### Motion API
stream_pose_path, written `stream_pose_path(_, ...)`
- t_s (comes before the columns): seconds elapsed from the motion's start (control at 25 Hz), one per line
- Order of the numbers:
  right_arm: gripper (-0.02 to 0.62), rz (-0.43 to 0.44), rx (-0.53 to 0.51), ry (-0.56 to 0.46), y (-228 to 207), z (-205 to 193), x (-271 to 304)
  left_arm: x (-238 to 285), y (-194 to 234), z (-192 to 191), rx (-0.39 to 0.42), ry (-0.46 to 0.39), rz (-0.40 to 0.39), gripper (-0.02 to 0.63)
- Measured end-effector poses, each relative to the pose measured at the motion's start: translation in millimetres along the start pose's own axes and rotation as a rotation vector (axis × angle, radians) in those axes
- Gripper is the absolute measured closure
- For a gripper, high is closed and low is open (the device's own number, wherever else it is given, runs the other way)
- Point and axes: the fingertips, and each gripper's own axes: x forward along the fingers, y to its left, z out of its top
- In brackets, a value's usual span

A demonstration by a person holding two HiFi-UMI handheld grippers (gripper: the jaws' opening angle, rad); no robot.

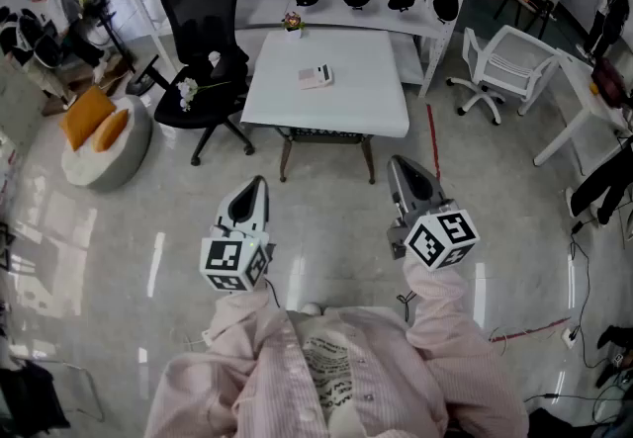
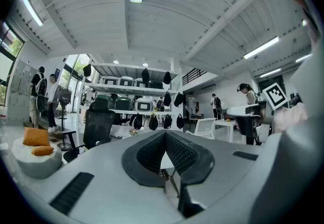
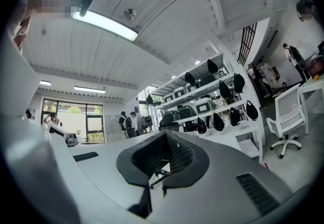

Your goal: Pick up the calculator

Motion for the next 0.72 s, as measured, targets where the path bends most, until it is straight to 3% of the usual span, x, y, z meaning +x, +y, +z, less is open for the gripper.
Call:
stream_pose_path(0.44, 0.591, 0.056, 0.036, 0.014, -13.5, -13.0, 3.5, 9.7, -14.0, -12.1, -0.007, 0.022, 0.002, 0.606)
stream_pose_path(0.56, 0.493, 0.061, 0.087, 0.026, -17.4, -17.7, 5.0, 11.0, -13.8, -16.1, -0.017, 0.032, 0.006, 0.606)
stream_pose_path(0.72, 0.442, 0.057, 0.104, 0.032, -22.9, -20.5, 11.9, 15.2, -8.7, -18.8, -0.03, 0.038, 0.017, 0.606)
